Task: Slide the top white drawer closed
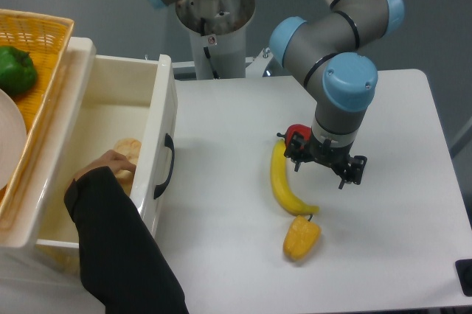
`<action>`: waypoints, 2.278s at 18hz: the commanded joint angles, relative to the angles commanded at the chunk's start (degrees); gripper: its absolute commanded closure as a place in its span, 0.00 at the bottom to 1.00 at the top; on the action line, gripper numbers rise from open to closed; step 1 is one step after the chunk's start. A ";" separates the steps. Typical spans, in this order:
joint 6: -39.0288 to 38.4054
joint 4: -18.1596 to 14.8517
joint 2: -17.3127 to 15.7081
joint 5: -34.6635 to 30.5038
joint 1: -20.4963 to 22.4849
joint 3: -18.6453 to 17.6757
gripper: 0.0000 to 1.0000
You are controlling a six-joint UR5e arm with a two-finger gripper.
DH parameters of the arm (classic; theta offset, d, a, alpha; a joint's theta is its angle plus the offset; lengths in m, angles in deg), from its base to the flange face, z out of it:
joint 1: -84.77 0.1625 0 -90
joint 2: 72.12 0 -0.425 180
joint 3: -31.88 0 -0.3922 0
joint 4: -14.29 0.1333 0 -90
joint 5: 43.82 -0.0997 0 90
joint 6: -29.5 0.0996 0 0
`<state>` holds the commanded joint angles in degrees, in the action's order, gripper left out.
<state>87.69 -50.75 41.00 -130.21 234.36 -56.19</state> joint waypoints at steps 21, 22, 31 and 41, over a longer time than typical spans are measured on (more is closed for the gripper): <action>-0.35 0.00 -0.96 2.02 2.20 0.00 0.00; -0.53 0.00 -1.14 1.93 2.28 -0.17 0.00; -1.76 -0.09 -1.49 1.67 3.78 -0.53 0.00; -1.41 0.00 -2.11 0.36 3.60 -0.53 0.00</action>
<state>86.28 -50.75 38.89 -129.86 237.97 -56.72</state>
